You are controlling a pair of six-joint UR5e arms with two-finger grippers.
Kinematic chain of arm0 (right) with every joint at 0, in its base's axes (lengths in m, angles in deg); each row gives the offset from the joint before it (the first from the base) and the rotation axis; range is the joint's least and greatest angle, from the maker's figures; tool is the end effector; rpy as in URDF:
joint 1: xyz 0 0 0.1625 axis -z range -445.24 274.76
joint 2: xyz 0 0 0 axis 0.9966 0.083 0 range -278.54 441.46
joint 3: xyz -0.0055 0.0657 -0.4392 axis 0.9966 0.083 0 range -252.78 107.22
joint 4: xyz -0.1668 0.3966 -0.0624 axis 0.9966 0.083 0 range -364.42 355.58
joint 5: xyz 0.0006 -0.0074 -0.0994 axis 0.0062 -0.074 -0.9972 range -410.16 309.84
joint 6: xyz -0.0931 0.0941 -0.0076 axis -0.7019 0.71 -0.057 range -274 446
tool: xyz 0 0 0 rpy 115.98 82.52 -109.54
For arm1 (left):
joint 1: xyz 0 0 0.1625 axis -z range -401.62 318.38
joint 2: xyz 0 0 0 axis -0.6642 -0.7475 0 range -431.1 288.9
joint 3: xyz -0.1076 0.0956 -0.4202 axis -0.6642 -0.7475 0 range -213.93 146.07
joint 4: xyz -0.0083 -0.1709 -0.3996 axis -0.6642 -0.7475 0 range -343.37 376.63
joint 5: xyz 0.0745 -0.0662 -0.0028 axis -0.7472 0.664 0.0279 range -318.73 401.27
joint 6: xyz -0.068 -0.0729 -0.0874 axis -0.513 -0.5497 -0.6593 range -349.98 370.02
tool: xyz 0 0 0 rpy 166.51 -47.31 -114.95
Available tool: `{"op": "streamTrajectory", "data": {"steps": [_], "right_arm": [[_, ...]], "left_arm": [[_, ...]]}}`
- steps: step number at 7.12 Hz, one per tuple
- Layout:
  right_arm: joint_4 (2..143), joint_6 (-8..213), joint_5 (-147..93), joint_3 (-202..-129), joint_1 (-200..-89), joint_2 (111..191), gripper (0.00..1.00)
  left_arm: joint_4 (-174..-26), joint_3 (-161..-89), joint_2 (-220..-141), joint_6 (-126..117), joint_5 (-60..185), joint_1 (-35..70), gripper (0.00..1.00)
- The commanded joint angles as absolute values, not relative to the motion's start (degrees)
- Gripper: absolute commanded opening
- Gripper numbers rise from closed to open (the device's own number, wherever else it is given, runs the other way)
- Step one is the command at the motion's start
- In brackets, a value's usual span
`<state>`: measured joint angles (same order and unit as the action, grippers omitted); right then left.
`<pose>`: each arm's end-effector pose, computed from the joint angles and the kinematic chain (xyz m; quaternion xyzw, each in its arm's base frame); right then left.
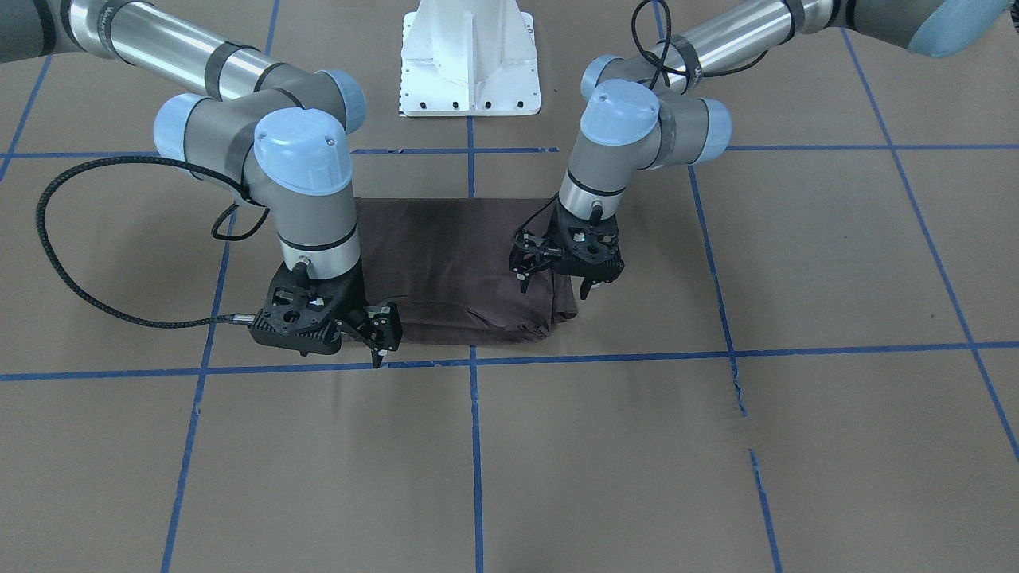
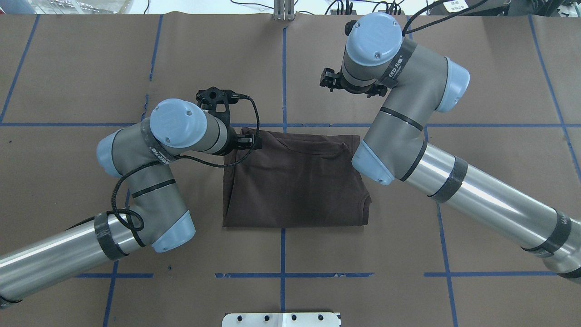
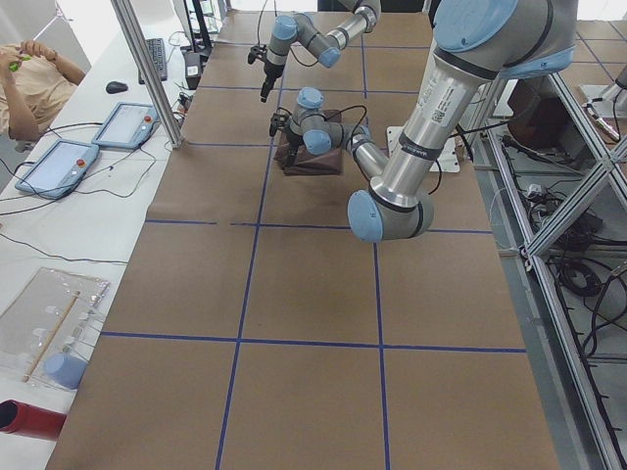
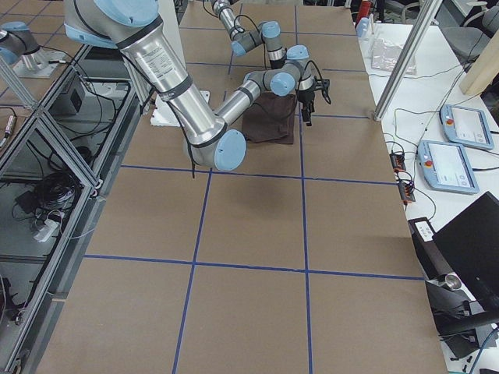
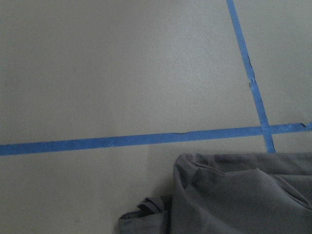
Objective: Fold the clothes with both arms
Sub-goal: 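Release the shirt and raise both grippers away from it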
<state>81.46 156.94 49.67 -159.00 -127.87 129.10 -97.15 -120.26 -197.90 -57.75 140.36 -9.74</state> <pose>-0.5023 -0.6129 0.2610 0.1174 -0.3523 0.1590 0.9148 0.6002 -0.5056 0.2799 0.1540 0.4547 -0.0361 0.8765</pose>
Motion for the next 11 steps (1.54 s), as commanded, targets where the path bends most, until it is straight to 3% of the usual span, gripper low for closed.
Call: {"op": "streamTrajectory", "data": {"steps": [1, 9, 11], "right_arm": [[81.37, 156.58, 50.56, -159.53, -128.66, 129.18, 1.00], [81.02, 156.49, 50.30, -159.79, -128.57, 130.67, 1.00], [80.31, 153.70, 50.73, -161.89, -129.36, 132.60, 1.00]], "left_arm": [[-97.10, -113.94, -202.65, -59.24, 139.44, -10.51, 1.00], [-97.19, -109.17, -202.76, -53.20, 135.31, -3.85, 1.00], [-95.97, -116.76, -200.32, -48.19, 138.10, -1.30, 1.00]]}}
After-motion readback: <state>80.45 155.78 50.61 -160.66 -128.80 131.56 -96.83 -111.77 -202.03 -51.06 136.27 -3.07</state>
